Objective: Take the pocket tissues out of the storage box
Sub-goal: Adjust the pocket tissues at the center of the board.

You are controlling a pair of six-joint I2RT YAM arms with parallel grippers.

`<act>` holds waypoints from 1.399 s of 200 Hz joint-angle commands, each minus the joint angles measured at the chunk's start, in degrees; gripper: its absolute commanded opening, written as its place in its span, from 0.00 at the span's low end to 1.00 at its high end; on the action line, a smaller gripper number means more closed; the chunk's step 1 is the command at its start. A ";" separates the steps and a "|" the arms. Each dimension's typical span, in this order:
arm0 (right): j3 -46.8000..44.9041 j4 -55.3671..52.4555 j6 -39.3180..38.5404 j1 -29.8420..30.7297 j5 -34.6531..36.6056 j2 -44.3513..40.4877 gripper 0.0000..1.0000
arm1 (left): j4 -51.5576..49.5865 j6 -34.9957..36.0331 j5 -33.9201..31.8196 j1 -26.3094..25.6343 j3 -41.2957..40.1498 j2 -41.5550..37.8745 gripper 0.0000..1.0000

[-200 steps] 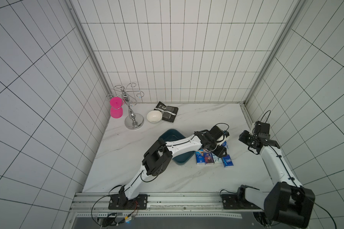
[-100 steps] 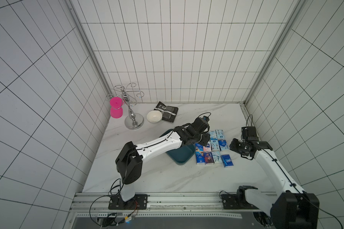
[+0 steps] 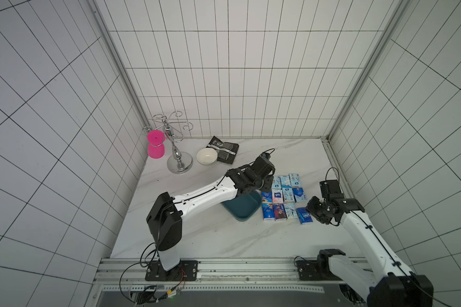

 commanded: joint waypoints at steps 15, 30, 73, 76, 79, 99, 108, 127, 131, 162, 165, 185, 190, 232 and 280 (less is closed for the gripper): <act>-3.72 -1.53 11.61 1.68 2.00 -0.85 0.45 | 1.52 0.33 0.82 0.10 2.15 -1.45 0.51; -4.11 -1.23 11.92 1.77 2.57 -0.30 0.45 | 2.04 0.38 -0.40 0.16 0.33 -2.03 0.52; -5.13 -0.29 12.22 2.12 3.12 0.81 0.45 | 4.63 0.03 0.03 1.92 -4.62 -5.08 0.52; -5.47 -0.03 12.37 2.13 3.21 0.86 0.45 | 4.72 -0.01 0.12 2.07 -4.85 -5.31 0.52; -5.84 0.23 12.48 2.16 3.23 0.93 0.45 | 4.83 -0.06 0.22 2.18 -5.03 -5.54 0.52; -8.47 3.16 13.42 2.13 1.91 1.51 0.45 | 6.07 0.00 0.32 2.44 -6.87 -6.89 0.52; -9.25 3.35 13.70 2.21 1.69 1.55 0.45 | 6.73 0.06 0.39 2.47 -7.57 -7.25 0.52; -9.65 5.46 13.65 2.39 2.59 1.29 0.45 | 7.56 -0.03 0.49 2.46 -8.24 -7.53 0.52; -9.65 5.50 13.55 2.39 2.77 1.30 0.45 | 7.49 -0.04 0.50 2.47 -8.23 -7.54 0.52; -11.30 7.67 13.61 2.33 3.05 1.55 0.44 | 7.14 -1.07 0.04 2.47 -8.47 -7.44 0.52; -11.58 8.03 13.70 2.38 3.06 1.54 0.44 | 7.12 -1.05 -0.02 2.47 -8.54 -7.45 0.52; -13.10 10.67 14.28 2.39 3.15 1.63 0.43 | 7.05 -1.05 -0.25 2.47 -8.70 -7.41 0.52; -13.32 11.28 14.32 2.39 3.15 1.74 0.42 | 6.96 -1.02 -0.27 2.47 -8.74 -7.37 0.52; -14.38 14.97 14.85 2.43 3.32 2.85 0.37 | 6.79 -1.10 -0.58 2.47 -9.00 -6.67 0.52; -15.11 17.66 16.17 2.48 4.12 4.18 0.37 | 4.57 -0.93 -0.29 2.47 -7.65 -5.40 0.52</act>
